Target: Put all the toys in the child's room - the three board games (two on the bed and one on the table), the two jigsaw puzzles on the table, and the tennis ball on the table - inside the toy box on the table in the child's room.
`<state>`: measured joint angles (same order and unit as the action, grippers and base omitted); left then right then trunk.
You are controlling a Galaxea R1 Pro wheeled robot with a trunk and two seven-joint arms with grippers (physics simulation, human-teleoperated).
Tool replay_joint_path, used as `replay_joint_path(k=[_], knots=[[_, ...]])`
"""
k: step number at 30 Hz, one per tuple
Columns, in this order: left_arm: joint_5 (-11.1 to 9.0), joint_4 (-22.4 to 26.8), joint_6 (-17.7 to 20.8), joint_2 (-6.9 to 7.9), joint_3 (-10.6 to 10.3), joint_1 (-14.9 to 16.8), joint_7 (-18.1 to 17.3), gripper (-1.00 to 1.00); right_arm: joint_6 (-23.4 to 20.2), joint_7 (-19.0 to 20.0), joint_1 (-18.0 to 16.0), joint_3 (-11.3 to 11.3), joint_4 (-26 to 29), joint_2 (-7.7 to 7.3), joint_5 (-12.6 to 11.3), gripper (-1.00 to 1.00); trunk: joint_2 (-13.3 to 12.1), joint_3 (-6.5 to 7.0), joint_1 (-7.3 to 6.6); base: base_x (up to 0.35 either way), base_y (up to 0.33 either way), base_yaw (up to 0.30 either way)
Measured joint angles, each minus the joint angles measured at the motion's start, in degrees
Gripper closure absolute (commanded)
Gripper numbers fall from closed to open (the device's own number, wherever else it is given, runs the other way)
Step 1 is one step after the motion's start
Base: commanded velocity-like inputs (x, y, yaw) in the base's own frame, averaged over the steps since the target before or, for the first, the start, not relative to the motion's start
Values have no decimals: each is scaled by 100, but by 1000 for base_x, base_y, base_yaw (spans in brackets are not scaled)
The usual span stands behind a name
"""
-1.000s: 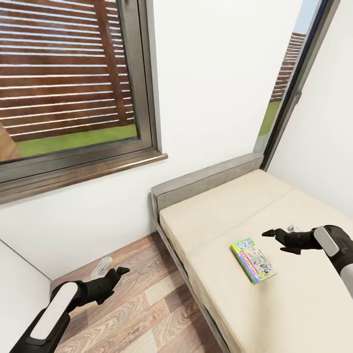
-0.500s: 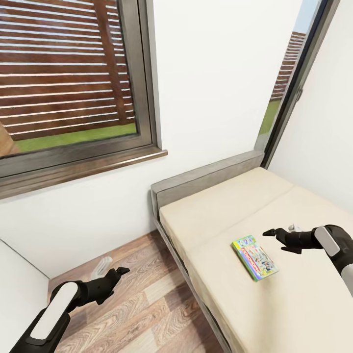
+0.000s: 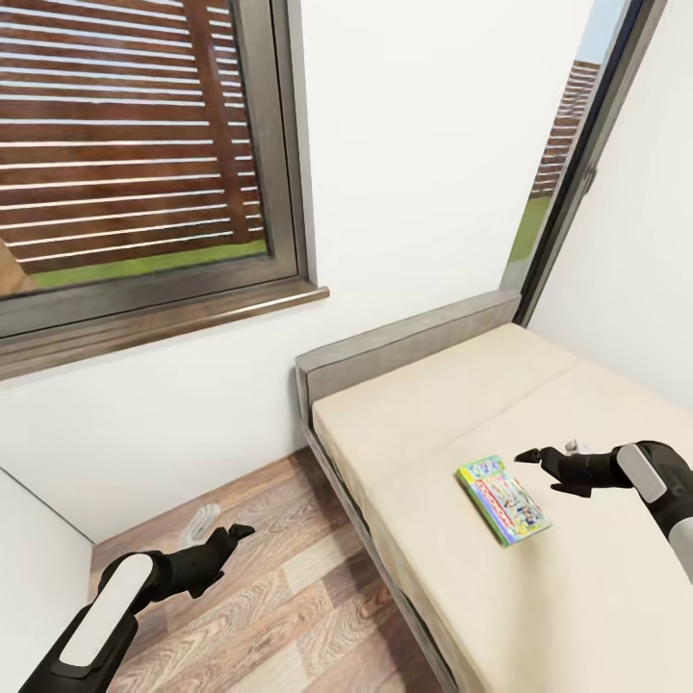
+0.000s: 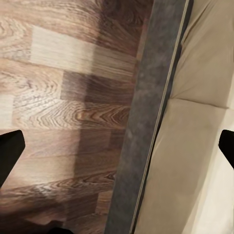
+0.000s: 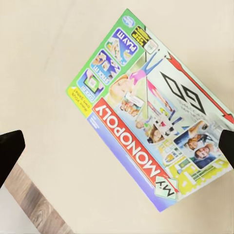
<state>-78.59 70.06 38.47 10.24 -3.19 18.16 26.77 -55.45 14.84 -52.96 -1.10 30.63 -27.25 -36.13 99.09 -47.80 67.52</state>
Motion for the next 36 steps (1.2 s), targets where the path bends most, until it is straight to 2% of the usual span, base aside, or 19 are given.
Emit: replay_joint_path(k=[21, 29, 36], knots=[[0, 4, 0, 0, -12, 0, -1, -100, 17, 1, 0, 4, 54, -25, 8, -100, 842, -377, 461, 0, 0, 0], [0, 42, 4, 0, -19, 0, -13, -100, 32, 1, -1, 3, 65, -34, 13, -100, 844, -377, 462, 0, 0, 0], [-1, 66, 1, -17, -193, 0, -11, -100, 102, 3, -41, 1, 133, -53, 15, -100, 844, -377, 462, 0, 0, 0]])
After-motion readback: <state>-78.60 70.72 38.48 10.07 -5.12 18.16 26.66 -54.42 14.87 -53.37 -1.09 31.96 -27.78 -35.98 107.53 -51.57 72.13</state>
